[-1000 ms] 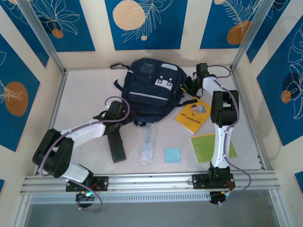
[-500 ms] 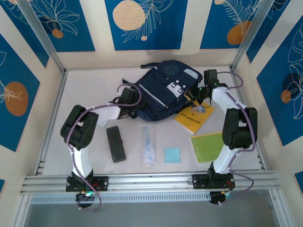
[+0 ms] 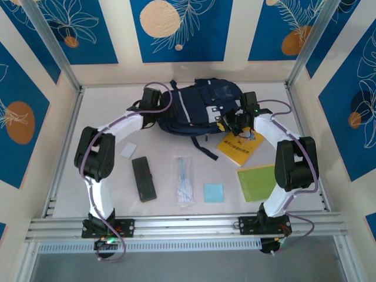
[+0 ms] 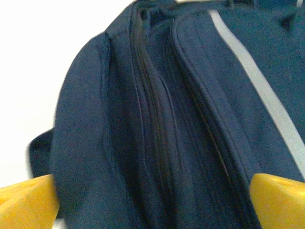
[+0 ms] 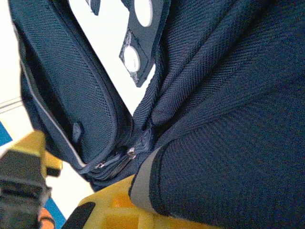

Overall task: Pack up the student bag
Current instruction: Rotate the student bag at the top-center of the table.

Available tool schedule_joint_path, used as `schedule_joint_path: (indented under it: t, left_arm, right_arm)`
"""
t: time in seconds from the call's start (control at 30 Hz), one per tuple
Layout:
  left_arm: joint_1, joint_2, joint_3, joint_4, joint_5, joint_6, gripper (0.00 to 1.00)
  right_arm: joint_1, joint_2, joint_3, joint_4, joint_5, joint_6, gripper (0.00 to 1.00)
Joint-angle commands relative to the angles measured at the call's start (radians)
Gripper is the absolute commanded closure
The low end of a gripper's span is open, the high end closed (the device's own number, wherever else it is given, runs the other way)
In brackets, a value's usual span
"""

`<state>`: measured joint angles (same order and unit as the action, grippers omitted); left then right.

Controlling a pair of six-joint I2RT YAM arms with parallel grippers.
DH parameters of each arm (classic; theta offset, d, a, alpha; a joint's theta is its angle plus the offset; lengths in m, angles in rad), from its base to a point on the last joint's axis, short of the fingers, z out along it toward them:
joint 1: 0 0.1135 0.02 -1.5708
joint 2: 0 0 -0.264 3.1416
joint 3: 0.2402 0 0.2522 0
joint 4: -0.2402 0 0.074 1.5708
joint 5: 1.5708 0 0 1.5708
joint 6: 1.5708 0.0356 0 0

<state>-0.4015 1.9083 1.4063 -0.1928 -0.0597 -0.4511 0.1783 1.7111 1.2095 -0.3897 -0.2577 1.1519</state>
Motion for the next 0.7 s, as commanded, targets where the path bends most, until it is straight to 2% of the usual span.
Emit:
schedule_joint_path:
  t: [0.0,0.1,0.2,0.33,0.43,0.57,0.67]
  left_arm:
    - [-0.007,-0.179,-0.071,-0.209,-0.017,0.193,0.00]
    - [-0.008,-0.278,-0.125,-0.295,0.012,0.196,0.00]
    - [-0.031,-0.353,-0.160,-0.326,0.076,0.124,0.00]
    - [-0.125,-0.419,-0.260,-0.153,0.156,-0.026,0.01]
    - [-0.207,-0.399,-0.295,-0.030,0.148,-0.101,0.09]
    - [-0.285,-0.322,-0.290,0.088,0.106,-0.126,0.28]
    - [-0.322,-0.252,-0.276,0.164,0.029,-0.090,0.30]
  right_arm:
    - [0.012,0.016,0.061,0.074,-0.023,0.118,1.00]
    - [0.017,0.034,0.071,0.101,-0.018,0.170,1.00]
    - [0.033,0.052,0.082,0.131,-0.020,0.210,1.00]
    - [0.066,0.083,0.119,0.144,-0.025,0.246,1.00]
    - [0.085,0.093,0.128,0.160,-0.028,0.279,1.00]
    - [0.098,0.087,0.125,0.177,-0.032,0.315,1.00]
    - [0.100,0.075,0.111,0.191,-0.048,0.347,1.00]
